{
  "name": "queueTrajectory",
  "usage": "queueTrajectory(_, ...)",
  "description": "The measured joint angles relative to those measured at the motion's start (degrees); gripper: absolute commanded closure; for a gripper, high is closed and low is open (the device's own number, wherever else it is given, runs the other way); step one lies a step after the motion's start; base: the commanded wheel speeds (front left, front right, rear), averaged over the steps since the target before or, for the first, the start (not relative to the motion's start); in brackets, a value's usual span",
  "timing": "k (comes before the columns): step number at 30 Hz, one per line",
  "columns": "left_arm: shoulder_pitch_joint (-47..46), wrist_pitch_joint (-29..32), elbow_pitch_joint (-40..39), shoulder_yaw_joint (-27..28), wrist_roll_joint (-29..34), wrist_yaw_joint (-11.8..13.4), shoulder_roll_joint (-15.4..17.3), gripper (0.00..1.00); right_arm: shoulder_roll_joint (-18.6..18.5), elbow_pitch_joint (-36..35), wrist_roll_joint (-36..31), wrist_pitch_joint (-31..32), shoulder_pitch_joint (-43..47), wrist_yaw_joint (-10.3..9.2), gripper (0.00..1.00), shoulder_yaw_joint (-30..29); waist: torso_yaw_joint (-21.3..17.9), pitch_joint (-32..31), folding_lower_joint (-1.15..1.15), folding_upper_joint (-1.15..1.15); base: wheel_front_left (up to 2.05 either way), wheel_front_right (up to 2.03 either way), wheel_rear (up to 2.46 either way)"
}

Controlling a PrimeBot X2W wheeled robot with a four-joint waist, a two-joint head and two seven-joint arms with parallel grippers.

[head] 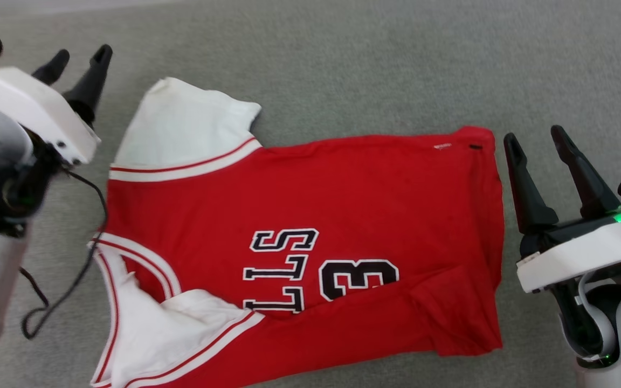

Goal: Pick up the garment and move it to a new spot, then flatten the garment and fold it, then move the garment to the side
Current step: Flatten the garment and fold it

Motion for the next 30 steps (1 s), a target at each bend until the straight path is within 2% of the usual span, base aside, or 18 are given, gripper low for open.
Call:
queueTrajectory(5,-7.83,12.55,5.21,-1.74,-2.53,-2.32,3.66,0.00,0.86,0.30,0.13,-0.97,-1.53,0.00,0.00,1.42,-3.02,4.36,0.00,0.00,0.00,0.00,0.00)
queueTrajectory(11,-12.49,26.19,8.89,-4.16,-4.41,-2.96,7.62,0.00,1.64,1.41,1.05,-2.37,-2.43,0.00,0.00,2.46,-7.12,8.40,0.00,0.00,0.00,0.00,0.00)
queueTrajectory(19,-14.72,33.08,11.17,-4.77,-5.79,-2.94,10.23,0.00,2.38,3.74,2.67,-4.00,-2.86,0.00,0.00,3.16,-11.12,13.07,-0.01,0.00,0.00,0.00,0.00)
queueTrajectory(20,-14.89,34.00,11.27,-4.98,-5.82,-2.90,10.46,0.02,2.48,4.14,2.82,-4.07,-2.96,0.00,0.00,3.13,-11.49,13.43,-0.01,0.00,0.00,0.00,0.00)
queueTrajectory(21,-15.04,34.98,11.43,-5.05,-6.09,-2.69,10.61,0.57,2.49,4.47,3.11,-4.05,-3.09,0.00,0.00,3.11,-11.79,13.73,-0.02,0.00,0.00,0.00,0.00)
queueTrajectory(22,-15.23,35.73,11.54,-5.05,-6.35,-2.56,10.67,1.00,2.49,4.81,3.36,-4.04,-3.26,0.00,0.00,3.05,-12.00,13.97,-0.03,0.00,0.00,0.00,0.00)
queueTrajectory(26,-15.61,35.39,12.25,-5.01,-6.53,-1.90,10.07,1.00,1.83,6.50,6.70,-2.32,-4.55,0.00,0.00,2.99,-11.96,14.21,-0.02,0.00,0.00,0.00,0.00)
queueTrajectory(30,-15.57,32.77,13.25,-5.48,-5.91,-1.67,7.99,1.00,-1.02,10.15,11.80,2.64,-6.87,0.00,0.00,3.14,-11.19,13.25,-0.02,0.00,0.00,0.00,0.00)
